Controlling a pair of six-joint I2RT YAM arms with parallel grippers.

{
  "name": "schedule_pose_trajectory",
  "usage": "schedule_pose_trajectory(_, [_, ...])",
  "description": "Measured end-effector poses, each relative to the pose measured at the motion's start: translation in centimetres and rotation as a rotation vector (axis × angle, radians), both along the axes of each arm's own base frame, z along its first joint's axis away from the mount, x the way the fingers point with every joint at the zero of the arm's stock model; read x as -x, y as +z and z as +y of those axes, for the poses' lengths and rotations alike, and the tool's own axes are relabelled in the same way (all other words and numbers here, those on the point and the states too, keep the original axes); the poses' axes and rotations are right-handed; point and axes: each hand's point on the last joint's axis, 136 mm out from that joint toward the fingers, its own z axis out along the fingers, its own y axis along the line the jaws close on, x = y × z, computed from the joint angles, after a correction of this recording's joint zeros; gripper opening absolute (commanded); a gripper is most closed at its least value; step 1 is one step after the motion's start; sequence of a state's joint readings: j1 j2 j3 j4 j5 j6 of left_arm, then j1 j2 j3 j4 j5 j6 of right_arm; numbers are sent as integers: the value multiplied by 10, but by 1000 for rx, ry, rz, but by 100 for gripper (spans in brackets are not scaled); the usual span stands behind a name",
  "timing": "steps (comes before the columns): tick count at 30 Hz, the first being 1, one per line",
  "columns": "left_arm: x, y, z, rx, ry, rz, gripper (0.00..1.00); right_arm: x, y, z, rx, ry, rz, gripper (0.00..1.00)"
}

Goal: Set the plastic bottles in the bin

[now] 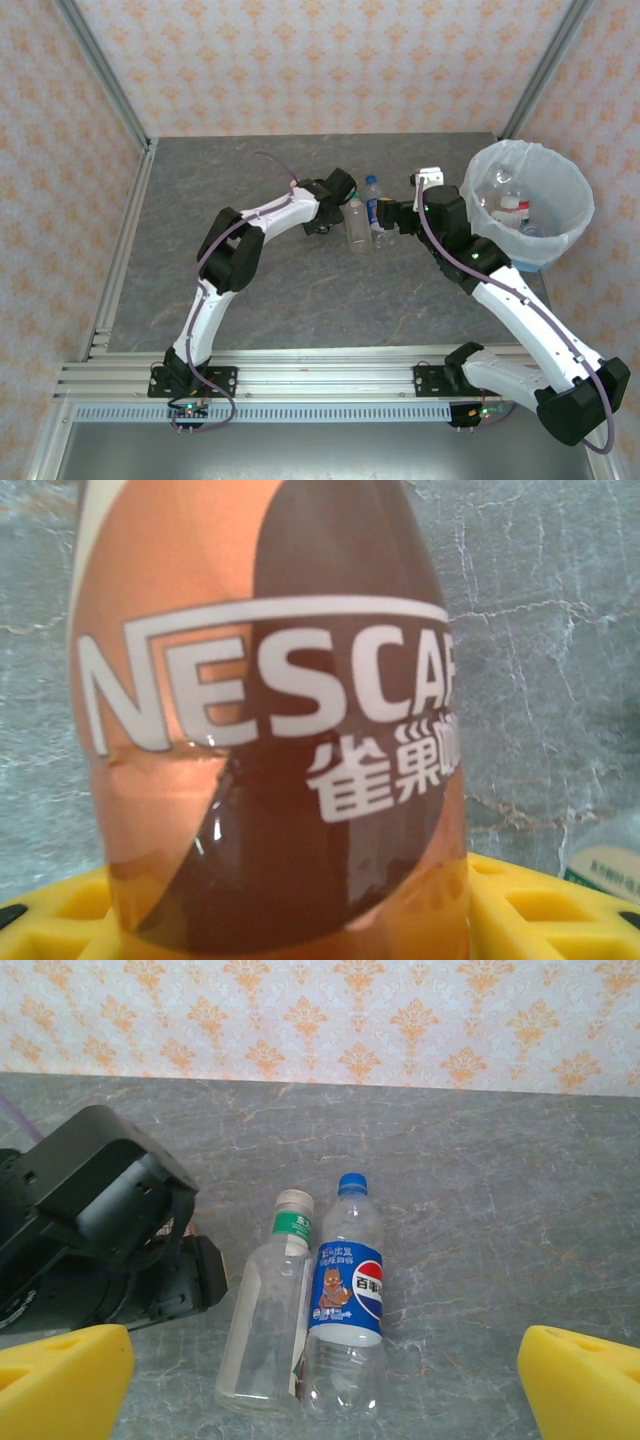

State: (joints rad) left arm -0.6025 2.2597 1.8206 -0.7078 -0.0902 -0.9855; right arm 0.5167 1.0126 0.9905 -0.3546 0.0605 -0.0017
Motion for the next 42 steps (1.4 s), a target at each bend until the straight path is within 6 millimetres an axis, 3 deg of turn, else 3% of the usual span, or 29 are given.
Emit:
schedule_pose_trajectory(15, [13, 34, -8, 71, -200, -108, 51, -6, -1, 10, -126, -11, 0, 99])
schedule_pose_trajectory(20, [26, 45, -4, 83, -274, -135, 50, -3, -13, 18, -164, 12, 45, 99])
schedule_pose_trajectory(30, [56, 87, -6, 166, -439, -256, 50, -6, -31, 34, -268, 30, 116, 99])
schedule_pose_trajectory(42, [98, 116, -22, 308, -686, -354, 51, -15, -14, 40, -386, 8, 76, 99])
